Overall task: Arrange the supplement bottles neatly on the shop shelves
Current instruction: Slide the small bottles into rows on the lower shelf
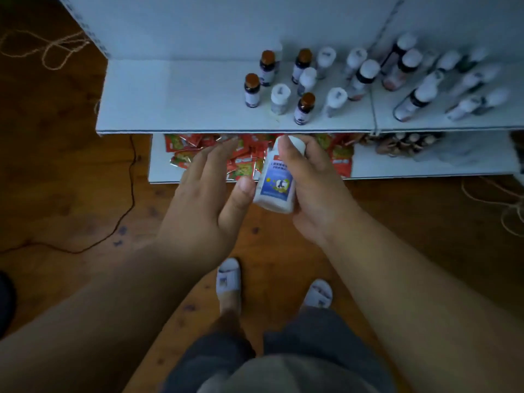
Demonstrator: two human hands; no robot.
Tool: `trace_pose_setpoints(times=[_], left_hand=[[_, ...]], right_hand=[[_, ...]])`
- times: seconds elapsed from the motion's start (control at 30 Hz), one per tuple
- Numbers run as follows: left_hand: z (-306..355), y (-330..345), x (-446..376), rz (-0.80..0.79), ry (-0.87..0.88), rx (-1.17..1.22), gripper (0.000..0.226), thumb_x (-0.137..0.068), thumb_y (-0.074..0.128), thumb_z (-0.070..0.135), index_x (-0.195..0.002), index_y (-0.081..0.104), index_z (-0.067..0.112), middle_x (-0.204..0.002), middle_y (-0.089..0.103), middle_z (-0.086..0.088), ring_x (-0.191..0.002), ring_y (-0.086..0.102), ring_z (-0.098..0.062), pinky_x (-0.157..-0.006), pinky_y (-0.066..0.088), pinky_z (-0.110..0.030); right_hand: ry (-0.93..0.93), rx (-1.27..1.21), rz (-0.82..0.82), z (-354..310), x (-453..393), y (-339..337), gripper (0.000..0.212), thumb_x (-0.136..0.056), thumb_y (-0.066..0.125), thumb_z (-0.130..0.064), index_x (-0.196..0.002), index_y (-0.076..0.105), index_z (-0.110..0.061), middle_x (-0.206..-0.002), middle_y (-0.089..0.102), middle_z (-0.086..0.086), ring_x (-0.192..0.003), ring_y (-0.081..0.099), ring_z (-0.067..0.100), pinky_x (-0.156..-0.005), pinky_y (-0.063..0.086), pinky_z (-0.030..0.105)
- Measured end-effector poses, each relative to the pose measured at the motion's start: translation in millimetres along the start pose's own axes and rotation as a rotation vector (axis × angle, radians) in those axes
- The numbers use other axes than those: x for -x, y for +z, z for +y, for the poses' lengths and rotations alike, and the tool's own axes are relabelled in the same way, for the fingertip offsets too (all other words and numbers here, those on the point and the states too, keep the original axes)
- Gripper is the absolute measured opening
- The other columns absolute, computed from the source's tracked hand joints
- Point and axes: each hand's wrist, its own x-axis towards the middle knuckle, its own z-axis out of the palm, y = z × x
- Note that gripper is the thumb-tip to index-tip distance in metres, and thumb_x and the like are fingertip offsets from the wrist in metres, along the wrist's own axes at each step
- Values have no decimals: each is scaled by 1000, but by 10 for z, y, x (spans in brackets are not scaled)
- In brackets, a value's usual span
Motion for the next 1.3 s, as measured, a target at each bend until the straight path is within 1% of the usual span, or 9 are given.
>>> trace_pose_setpoints(times=[0.07, 0.17, 0.33, 0.57, 0.73, 0.87, 1.03, 1.17, 1.3], left_hand=[[490, 62, 129, -114, 47, -4, 75, -93, 18, 68, -150, 30, 20, -147, 39, 0, -138, 34, -15, -109, 35, -45], [1161, 182, 211, -214, 184, -76, 80, -91, 14, 72, -151, 27, 20, -149, 38, 1, -137, 30, -10, -107, 27, -30], [2086, 648, 586, -226, 305, -43, 83, -90, 15, 75, -149, 31, 19, -140, 40, 10, -130, 34, -1, -102, 25, -15], [3579, 1598, 572, -401, 574, 22, 73, -93, 23, 69, -146, 36, 21, -138, 46, 6, -128, 42, -9, -105, 37, -36], [4110, 1846, 160, -360, 587, -23, 81, -88, 21, 77, -150, 29, 25, -146, 38, 9, -134, 36, -5, -109, 33, -35], [4471, 2049, -581, -339, 620, -72, 80, -87, 19, 80, -151, 24, 33, -150, 33, 12, -138, 31, -6, -111, 33, -41], [5035, 2362, -1609, -327, 677, -111, 83, -83, 18, 83, -150, 25, 34, -151, 35, 10, -136, 33, -10, -110, 34, -44], [5452, 2604, -2250, -338, 649, -162, 83, -82, 19, 80, -152, 20, 35, -156, 28, 10, -140, 26, -9, -114, 27, -37], [5658, 2898, -2776, -306, 593, -214, 81, -86, 26, 77, -153, 18, 31, -157, 26, 8, -140, 24, -10, -112, 21, -30]], right_hand=[[-30, -99, 77, -273, 497, -273, 30, -79, 68, -36, -99, 54, -18, -76, 64, -3, -67, 66, 13, -62, 56, 35], [-126, -173, 113, -603, 1134, -636, 40, -76, 73, -40, -102, 53, -16, -82, 62, 2, -68, 65, 15, -60, 55, 35], [-166, -138, 113, -991, 1956, -1384, 24, -89, 65, -35, -104, 56, -17, -94, 61, 12, -79, 63, 22, -71, 56, 40], [-393, -63, 404, -1940, 2770, -2662, 15, -103, 47, -28, -104, 58, -19, -92, 62, 11, -76, 63, 20, -63, 57, 33], [-509, 54, 398, -2521, 2688, -3122, 12, -97, 58, -34, -106, 60, -27, -90, 63, 6, -75, 63, 17, -63, 56, 35], [-590, 121, 409, -3139, 2306, -3514, 30, -82, 59, -44, -108, 59, -29, -85, 62, -2, -73, 62, 11, -66, 59, 33], [-596, 171, 420, -3893, 1702, -4081, 19, -94, 62, -27, -112, 58, -30, -87, 64, -4, -75, 64, 8, -70, 58, 33], [-609, 221, 507, -4504, 1372, -4548, 26, -88, 69, -31, -112, 58, -31, -101, 65, 4, -79, 68, 7, -64, 55, 24], [-559, 265, 538, -4903, 860, -5007, 41, -75, 78, -44, -109, 57, -37, -112, 65, 1, -96, 69, 16, -72, 59, 36]])
